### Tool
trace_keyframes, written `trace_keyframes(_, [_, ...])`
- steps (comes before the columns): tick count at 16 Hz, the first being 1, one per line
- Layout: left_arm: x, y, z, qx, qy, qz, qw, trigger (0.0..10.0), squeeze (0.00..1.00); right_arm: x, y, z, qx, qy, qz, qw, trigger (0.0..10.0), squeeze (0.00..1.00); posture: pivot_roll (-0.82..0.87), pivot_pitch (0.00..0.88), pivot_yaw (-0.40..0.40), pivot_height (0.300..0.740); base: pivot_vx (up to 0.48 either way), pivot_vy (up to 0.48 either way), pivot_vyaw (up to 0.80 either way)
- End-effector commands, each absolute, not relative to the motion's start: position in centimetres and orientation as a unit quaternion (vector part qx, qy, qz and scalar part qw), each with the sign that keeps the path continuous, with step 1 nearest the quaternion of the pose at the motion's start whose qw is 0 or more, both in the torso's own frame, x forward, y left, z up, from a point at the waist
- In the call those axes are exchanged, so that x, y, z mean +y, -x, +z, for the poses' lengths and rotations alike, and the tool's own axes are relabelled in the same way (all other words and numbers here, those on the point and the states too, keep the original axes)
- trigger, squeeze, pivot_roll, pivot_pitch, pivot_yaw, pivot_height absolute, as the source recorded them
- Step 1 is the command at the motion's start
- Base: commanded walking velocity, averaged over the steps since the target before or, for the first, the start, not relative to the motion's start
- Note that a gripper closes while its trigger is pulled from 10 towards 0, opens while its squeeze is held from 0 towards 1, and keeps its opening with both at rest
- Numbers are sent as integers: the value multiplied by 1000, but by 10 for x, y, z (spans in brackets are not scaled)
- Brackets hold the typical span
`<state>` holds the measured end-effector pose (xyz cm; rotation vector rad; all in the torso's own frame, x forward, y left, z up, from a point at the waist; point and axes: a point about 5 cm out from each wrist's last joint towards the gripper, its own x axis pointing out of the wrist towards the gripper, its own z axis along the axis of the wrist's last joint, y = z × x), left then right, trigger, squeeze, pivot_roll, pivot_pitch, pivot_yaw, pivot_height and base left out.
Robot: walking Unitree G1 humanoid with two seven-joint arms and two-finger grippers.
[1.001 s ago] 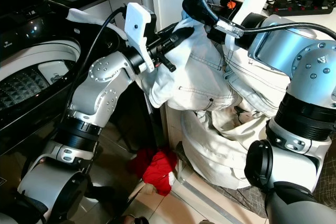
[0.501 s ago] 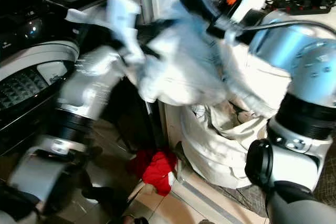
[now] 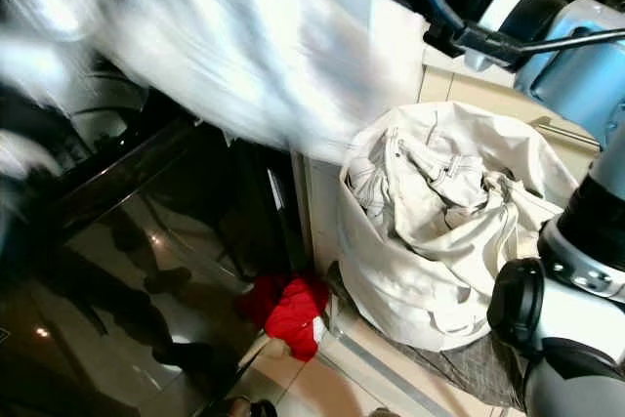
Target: Clothes washing
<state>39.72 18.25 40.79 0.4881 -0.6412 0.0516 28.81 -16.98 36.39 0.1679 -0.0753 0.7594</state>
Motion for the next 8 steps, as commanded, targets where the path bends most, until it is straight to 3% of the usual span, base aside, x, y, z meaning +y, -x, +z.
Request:
trace_keyframes(1, [201,-376,452,-401,-257,130,869,0,0,-163,-285,360,-33,-71,378,923,10000,0,-128,0,133,740,0,0,0])
trace_keyframes(3, [207,-373,462,-410,-280,174,851,0,0,-159,-284,357,-31,-71,380,922,10000,0,-132,0,136,740,0,0,0])
trace_keyframes(4, [211,-382,452,-369,-301,191,858,0,0,-154,-282,351,-24,-67,385,920,10000,0,-138,0,141,740,0,0,0])
trace_keyframes(6, [216,-405,404,-246,-270,170,915,0,0,-145,-280,336,-1,-65,391,918,10000,0,-143,0,141,740,0,0,0])
trace_keyframes(7, [216,-412,385,-202,-266,158,929,0,0,-143,-280,331,7,-65,391,918,10000,0,-147,0,138,740,0,0,0])
trace_keyframes(8, [223,-423,308,-42,-181,137,973,10000,0,-131,-278,312,41,-66,394,916,10000,0,-153,0,138,740,0,0,0])
